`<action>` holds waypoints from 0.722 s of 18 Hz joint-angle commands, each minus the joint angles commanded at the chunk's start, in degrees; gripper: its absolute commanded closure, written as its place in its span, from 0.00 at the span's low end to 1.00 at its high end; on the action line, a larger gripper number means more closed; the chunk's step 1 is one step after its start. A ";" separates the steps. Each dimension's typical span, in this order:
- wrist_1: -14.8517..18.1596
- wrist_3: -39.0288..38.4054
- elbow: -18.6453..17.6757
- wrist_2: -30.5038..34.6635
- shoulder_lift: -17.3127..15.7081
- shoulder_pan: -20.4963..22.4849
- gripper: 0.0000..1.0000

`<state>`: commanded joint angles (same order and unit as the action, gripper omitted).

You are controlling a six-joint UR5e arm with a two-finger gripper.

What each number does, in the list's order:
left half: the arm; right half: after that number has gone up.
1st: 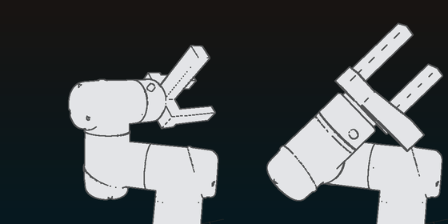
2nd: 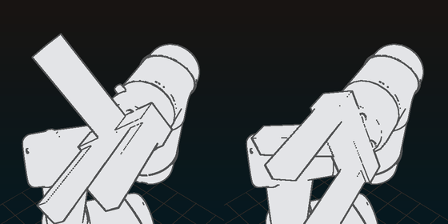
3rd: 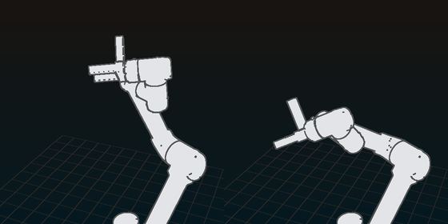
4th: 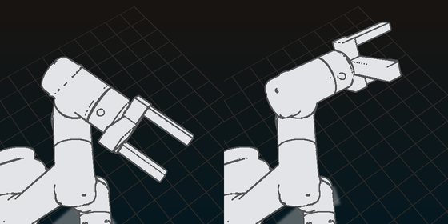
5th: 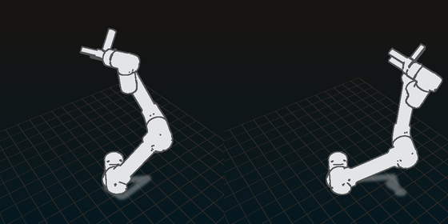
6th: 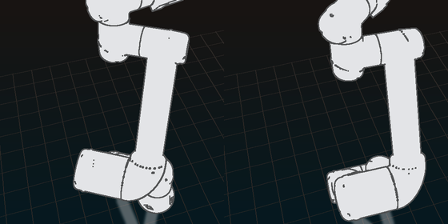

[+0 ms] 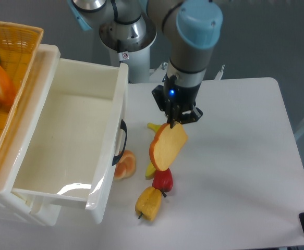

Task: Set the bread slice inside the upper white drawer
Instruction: 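Lift the held bread slice upward with the gripper, then carry the bread slice over the open white drawer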

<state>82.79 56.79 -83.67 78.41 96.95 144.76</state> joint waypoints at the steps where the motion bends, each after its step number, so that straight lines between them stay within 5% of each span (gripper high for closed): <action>1: 0.09 -2.19 0.00 -1.84 -0.79 0.00 1.00; 13: 0.89 -20.22 0.35 -16.69 -9.94 0.09 1.00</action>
<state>83.67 36.57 -83.32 61.71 87.02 144.84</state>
